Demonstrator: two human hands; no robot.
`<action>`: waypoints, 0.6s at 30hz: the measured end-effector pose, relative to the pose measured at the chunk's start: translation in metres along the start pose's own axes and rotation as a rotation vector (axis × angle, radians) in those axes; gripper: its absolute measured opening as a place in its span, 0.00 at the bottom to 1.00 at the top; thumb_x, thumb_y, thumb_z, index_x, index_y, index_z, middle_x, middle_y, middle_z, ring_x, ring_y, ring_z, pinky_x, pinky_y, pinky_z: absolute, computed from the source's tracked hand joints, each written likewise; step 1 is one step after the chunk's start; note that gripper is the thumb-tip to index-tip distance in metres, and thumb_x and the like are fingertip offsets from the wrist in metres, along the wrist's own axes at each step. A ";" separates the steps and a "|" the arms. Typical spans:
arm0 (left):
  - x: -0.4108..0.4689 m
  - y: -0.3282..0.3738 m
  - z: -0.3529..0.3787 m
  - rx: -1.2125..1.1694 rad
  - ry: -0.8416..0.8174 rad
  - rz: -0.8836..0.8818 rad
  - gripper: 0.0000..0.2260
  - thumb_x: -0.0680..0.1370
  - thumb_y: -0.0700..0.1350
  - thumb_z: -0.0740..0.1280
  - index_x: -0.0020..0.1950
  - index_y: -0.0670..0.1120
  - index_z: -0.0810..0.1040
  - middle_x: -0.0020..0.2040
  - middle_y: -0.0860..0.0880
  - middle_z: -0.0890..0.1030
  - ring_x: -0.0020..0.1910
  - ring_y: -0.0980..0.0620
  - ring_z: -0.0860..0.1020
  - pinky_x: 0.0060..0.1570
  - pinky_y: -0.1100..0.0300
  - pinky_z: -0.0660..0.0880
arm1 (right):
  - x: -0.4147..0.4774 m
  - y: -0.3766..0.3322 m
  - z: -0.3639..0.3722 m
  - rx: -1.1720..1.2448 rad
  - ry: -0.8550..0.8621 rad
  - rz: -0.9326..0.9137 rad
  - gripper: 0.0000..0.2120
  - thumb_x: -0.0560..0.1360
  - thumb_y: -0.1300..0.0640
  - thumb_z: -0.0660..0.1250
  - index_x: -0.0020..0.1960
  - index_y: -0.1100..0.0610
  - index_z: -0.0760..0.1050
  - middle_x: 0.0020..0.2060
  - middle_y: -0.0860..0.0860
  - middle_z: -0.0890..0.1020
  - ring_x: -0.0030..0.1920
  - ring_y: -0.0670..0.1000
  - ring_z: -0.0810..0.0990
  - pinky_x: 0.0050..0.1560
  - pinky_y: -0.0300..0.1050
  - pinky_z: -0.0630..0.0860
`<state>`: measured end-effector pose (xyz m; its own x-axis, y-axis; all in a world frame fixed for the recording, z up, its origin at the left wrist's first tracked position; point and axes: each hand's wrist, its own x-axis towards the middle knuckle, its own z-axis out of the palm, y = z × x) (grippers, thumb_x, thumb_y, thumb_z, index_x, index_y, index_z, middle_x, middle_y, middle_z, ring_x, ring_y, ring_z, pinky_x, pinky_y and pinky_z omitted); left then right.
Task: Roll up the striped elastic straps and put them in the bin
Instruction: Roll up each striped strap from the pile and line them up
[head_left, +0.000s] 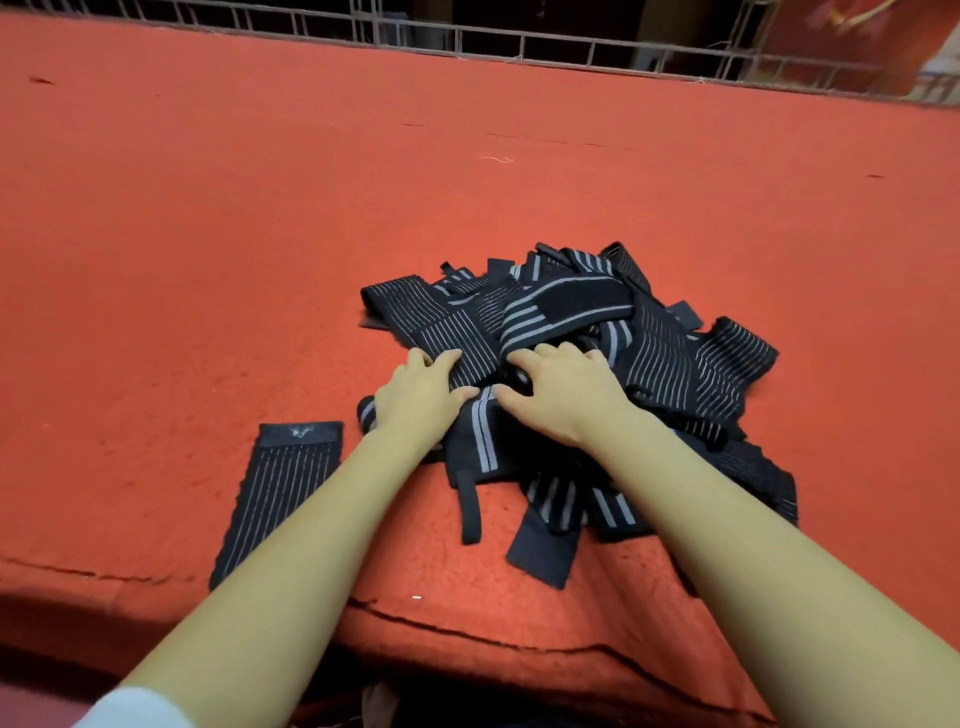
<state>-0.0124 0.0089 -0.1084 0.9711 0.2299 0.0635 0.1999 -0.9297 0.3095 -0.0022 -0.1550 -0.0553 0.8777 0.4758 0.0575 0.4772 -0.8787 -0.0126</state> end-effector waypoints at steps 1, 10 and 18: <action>0.002 0.001 0.001 0.012 -0.008 -0.007 0.24 0.80 0.60 0.59 0.75 0.55 0.63 0.65 0.45 0.68 0.64 0.43 0.71 0.54 0.48 0.71 | 0.002 -0.001 0.003 -0.026 -0.010 0.011 0.26 0.78 0.38 0.54 0.71 0.50 0.65 0.62 0.52 0.71 0.65 0.55 0.67 0.64 0.53 0.61; -0.005 -0.004 -0.030 -0.156 0.363 0.176 0.11 0.83 0.45 0.58 0.58 0.42 0.76 0.55 0.44 0.75 0.52 0.40 0.77 0.45 0.47 0.71 | -0.004 0.008 0.019 -0.037 0.096 0.000 0.30 0.78 0.36 0.52 0.77 0.44 0.53 0.56 0.51 0.67 0.59 0.54 0.65 0.60 0.51 0.62; -0.073 0.019 -0.034 -0.115 0.389 0.560 0.14 0.77 0.46 0.56 0.50 0.43 0.79 0.46 0.44 0.79 0.41 0.41 0.78 0.36 0.47 0.78 | -0.036 0.026 -0.005 0.979 0.151 0.076 0.19 0.82 0.45 0.52 0.54 0.54 0.78 0.53 0.48 0.81 0.58 0.49 0.77 0.65 0.53 0.70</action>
<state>-0.0843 -0.0158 -0.0744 0.8022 -0.1697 0.5724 -0.3544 -0.9069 0.2279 -0.0217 -0.1953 -0.0532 0.9249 0.3501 0.1480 0.3061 -0.4552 -0.8361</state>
